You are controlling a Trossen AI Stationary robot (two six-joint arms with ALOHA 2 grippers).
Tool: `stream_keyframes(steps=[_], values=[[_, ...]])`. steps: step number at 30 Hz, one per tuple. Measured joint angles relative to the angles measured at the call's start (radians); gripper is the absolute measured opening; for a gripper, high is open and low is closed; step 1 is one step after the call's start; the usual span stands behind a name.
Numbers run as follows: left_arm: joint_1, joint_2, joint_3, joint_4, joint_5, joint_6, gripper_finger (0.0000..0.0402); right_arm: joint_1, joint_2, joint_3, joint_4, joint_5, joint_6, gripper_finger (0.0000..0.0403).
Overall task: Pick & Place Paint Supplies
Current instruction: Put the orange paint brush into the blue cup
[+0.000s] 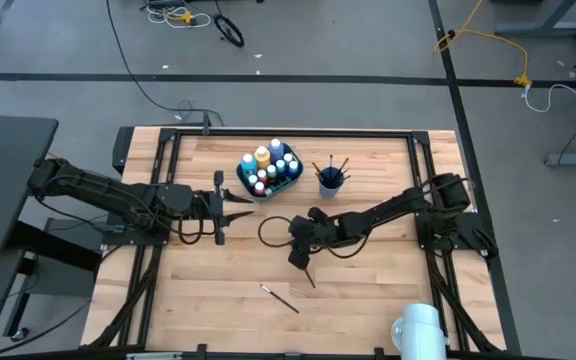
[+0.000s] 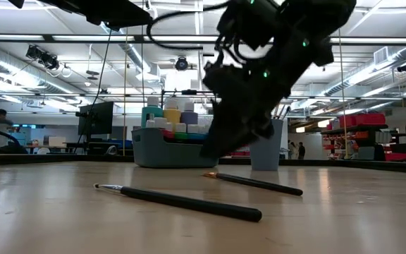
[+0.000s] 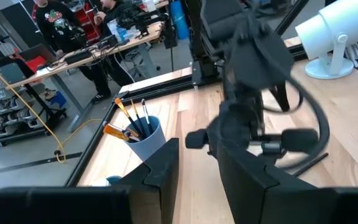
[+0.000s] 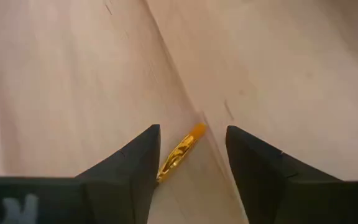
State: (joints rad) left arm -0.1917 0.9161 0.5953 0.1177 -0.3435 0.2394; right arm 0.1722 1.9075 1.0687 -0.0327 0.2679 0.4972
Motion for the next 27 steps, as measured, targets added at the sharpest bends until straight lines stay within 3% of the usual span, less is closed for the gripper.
stream_keyframes(steps=[14,27], values=[[0.0,0.0,0.0,0.001,0.0,0.0,0.0119,0.001,0.094,0.005,0.023,0.02,-0.006,0.016],[0.0,0.0,0.0,0.0,0.0,0.001,0.0119,0.0,0.097,0.001,0.022,0.017,-0.008,0.002]])
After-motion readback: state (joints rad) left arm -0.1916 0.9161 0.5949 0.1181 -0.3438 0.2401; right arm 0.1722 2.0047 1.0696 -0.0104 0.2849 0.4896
